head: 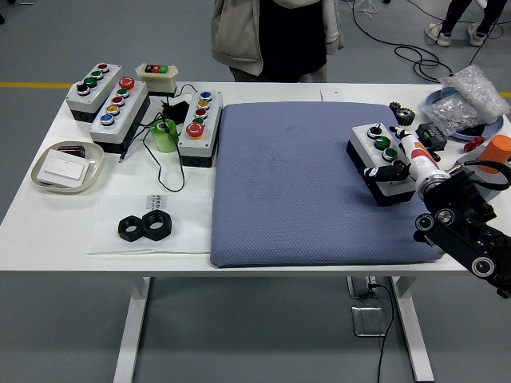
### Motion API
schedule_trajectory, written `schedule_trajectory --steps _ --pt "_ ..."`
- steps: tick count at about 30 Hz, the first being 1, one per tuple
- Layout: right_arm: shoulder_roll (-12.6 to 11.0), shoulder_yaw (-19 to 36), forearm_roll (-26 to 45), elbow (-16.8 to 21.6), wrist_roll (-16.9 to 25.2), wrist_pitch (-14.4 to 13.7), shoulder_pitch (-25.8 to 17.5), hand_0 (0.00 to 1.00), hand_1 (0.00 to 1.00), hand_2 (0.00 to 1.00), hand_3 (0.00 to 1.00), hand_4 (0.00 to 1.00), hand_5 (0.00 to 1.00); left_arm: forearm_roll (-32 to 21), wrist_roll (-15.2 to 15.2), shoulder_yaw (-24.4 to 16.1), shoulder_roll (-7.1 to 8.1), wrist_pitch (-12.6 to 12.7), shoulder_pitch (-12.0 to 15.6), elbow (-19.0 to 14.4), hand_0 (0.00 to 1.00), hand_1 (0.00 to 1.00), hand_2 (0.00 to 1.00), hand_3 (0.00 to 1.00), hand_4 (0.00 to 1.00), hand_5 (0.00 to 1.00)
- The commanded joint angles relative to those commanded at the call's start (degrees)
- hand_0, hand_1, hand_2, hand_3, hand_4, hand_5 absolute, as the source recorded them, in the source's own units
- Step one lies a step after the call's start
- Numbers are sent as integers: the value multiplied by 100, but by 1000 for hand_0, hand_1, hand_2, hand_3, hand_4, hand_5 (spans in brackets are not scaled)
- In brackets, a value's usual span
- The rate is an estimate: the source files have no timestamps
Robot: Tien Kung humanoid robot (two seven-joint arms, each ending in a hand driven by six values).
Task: Pick up the button,place it on the desk,press the button,press the button
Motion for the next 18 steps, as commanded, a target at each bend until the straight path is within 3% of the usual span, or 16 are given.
schedule_trajectory --steps 3,4,9,10,15,16,18 --pt "84 -53 -136 -224 -163 93 143 996 879 945 975 983 215 7 3 -2 1 3 -5 -2 748 786 859 778 548 998" --pt "107 -69 -178 -292 -214 116 183 954 803 872 941 982 213 9 4 -4 2 3 -6 -2 748 786 859 778 549 998" --pt "194 -116 -320 -531 -401 214 300 954 803 872 941 982 213 41 13 -22 4 7 -4 -1 748 786 860 778 549 998" --pt "210 -139 -348 -586 -453 245 323 870 677 732 909 978 202 51 16 -27 4 8 -2 -1 748 786 860 778 549 998" --pt "243 -238 -450 -763 -586 385 401 870 677 732 909 978 202 110 35 -61 6 6 10 -1 748 786 860 778 549 998" --pt "242 -258 -469 -782 -607 433 413 777 570 635 855 973 195 120 38 -67 6 6 13 0 748 786 859 778 549 998" --pt "236 -318 -508 -813 -648 523 438 777 570 635 855 973 195 134 41 -75 6 7 18 1 748 786 859 778 549 998"
